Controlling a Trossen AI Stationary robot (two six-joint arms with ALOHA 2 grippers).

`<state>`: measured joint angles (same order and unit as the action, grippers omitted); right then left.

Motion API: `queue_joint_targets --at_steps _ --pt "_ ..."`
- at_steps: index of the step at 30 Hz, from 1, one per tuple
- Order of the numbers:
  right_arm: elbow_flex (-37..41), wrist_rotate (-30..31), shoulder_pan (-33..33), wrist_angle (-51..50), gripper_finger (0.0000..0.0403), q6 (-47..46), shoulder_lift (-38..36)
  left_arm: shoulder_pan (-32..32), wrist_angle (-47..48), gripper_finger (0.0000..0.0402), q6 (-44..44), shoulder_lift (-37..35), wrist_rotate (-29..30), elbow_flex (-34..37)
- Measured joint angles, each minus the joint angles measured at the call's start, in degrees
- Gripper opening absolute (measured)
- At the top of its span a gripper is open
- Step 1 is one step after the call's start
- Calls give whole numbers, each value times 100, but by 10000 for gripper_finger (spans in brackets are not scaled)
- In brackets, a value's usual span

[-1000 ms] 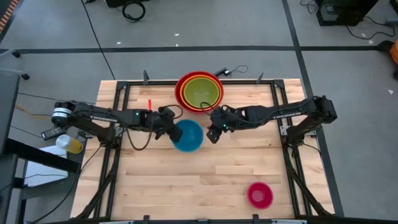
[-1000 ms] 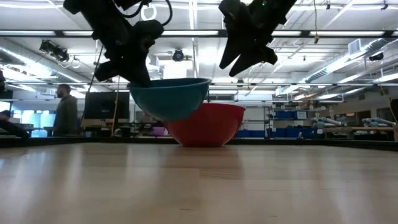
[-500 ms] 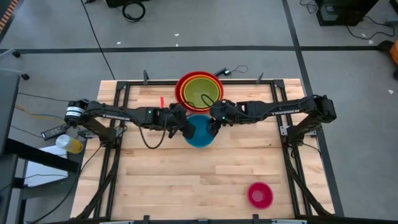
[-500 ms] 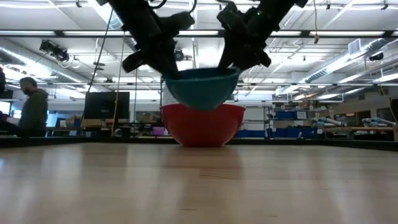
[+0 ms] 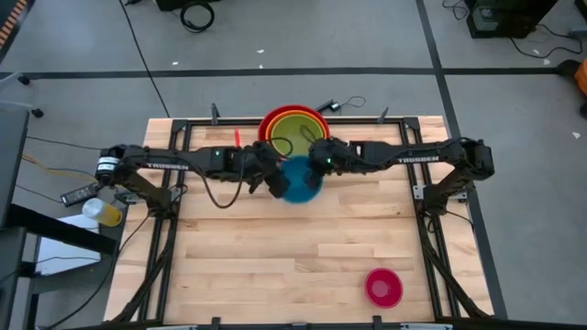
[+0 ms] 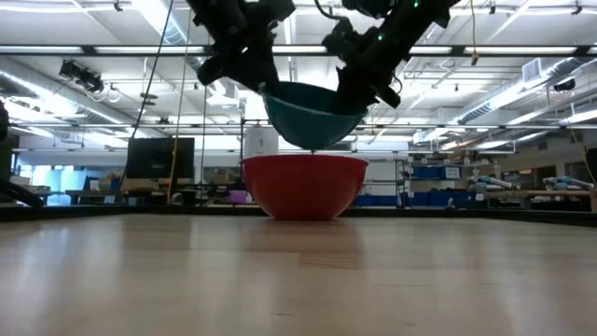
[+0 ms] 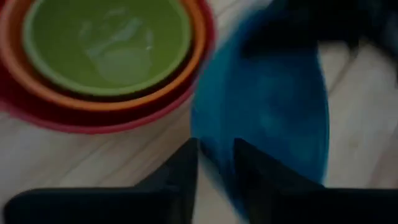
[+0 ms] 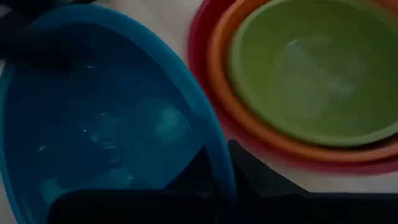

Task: Nest bowls inside each other
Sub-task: Stack the blue bowl on the green bowl

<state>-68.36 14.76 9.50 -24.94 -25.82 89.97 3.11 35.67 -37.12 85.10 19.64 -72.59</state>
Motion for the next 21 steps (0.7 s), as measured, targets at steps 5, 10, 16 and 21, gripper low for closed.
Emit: queue_joint_targets --at_steps 5,10,16,21 --pt "0 363 865 577 19 -118 -8 498 247 182 740 -4 7 -206" --pt "-15 -274 1792 1361 25 240 307 1176 28 222 1682 -2 -313 -293" --pt "-13 -1257 2472 1617 33 196 1286 2174 -454 222 2393 0 -1200 -294" --pt "-20 -1583 2562 1679 51 -63 1651 2849 -499 213 2494 0 -1598 -293"
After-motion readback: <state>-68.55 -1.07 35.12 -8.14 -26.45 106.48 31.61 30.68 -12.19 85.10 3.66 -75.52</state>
